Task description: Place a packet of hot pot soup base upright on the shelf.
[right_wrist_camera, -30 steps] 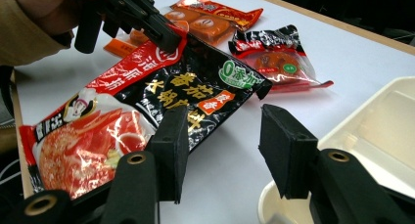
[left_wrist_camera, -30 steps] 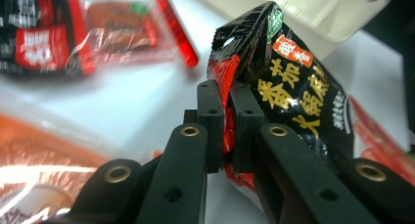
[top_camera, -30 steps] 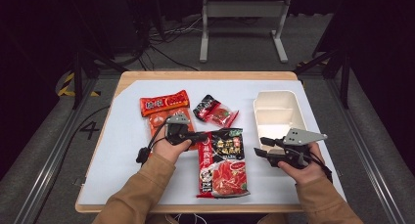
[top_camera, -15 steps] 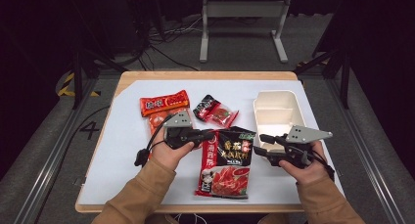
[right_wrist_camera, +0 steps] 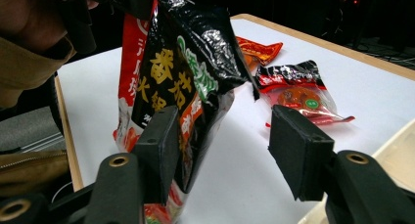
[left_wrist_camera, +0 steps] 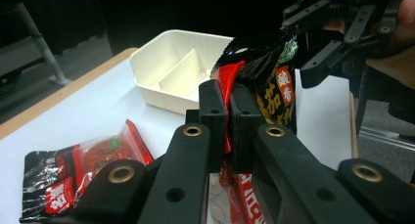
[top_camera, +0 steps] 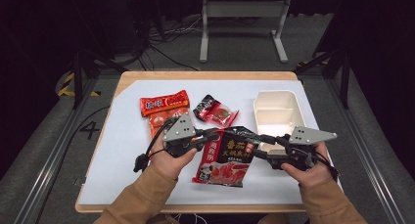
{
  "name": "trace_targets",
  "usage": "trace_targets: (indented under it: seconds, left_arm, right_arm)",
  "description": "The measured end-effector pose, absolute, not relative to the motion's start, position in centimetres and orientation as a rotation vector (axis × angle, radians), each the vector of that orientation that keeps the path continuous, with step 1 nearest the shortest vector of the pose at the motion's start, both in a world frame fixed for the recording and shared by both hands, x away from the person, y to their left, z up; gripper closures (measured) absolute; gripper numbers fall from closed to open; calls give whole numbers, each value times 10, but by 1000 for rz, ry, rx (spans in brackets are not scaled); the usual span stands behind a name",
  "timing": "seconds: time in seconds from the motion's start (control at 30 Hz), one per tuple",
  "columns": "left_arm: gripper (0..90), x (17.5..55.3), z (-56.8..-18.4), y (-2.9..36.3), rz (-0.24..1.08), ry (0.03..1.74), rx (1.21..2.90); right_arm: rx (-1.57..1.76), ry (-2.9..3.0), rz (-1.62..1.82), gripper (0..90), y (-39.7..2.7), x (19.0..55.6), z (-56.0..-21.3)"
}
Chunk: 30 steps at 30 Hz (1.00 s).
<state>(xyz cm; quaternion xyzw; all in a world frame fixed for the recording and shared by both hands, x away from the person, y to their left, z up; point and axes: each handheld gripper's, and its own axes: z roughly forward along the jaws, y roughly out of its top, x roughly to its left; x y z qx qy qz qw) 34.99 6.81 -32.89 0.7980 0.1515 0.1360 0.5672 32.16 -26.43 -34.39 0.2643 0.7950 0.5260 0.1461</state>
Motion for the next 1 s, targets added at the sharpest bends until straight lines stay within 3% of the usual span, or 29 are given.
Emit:
trace_targets:
  seconds: [0.6,1.0]
  left_arm:
    - [869,349,-326,73,358,363,1819]
    - [868,347,-327,77,359,379,1791]
  right_arm:
    - [757,2286,1564,363,-234,343,-343]
    - [756,2375,1597,475,-222,357,-339]
